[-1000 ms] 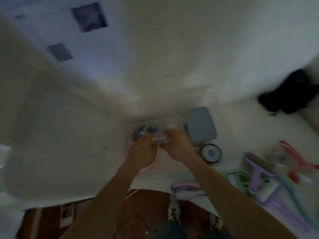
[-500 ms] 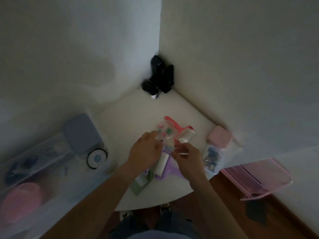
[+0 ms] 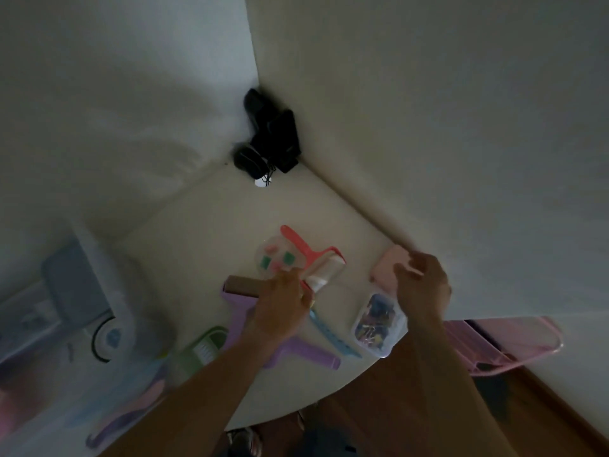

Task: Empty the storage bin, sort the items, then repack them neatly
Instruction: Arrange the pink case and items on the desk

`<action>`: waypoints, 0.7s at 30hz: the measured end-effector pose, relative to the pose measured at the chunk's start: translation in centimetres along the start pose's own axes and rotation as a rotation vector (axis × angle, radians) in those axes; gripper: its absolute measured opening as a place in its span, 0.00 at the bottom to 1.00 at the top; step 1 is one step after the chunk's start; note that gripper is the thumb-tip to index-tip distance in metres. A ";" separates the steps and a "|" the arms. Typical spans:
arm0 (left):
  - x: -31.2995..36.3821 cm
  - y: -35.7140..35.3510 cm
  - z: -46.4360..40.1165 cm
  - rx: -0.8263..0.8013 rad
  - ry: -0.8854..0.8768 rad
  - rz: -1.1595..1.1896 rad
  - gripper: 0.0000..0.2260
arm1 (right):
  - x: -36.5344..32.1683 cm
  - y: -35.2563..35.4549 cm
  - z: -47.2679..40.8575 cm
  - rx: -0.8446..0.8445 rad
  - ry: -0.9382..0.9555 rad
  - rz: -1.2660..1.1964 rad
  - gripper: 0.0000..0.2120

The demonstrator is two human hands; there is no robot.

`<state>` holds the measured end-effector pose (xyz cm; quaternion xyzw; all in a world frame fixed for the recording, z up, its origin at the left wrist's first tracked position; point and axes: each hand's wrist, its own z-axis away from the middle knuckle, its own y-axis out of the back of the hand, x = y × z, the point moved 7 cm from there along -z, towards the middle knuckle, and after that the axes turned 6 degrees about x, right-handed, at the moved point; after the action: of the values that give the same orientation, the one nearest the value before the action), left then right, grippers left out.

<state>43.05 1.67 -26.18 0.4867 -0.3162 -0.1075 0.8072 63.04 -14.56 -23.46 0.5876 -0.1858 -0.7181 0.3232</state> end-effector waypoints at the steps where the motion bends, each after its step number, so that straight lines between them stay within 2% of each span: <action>1: 0.5 -0.8 -0.3 0.003 -0.028 0.000 0.23 | 0.6 0.6 -1.1 0.031 -0.033 0.039 0.20; 4: 3.1 -1.8 -1.2 0.037 -0.074 0.102 0.18 | 3.8 0.1 -3.7 -0.004 -0.267 0.118 0.30; 6: 4.9 -2.8 -1.9 0.032 -0.126 0.138 0.19 | 5.9 -1.5 -5.0 -0.063 -0.394 0.084 0.34; 8: 6.2 -3.9 -2.6 -0.008 -0.152 0.120 0.22 | 7.1 -2.8 -5.8 -0.103 -0.433 0.056 0.37; 13: 7.7 -5.3 -3.8 -0.092 -0.133 0.173 0.19 | 7.5 -3.9 -7.0 -0.097 -0.383 -0.073 0.29; 21: 7.4 -5.7 -2.3 -0.126 -0.052 0.320 0.17 | 4.9 0.0 -4.7 -0.051 -0.281 -0.321 0.29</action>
<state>50.97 -3.04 -28.80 0.3756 -0.4032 -0.0098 0.8344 67.07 -17.33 -28.14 0.4955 -0.1147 -0.8397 0.1904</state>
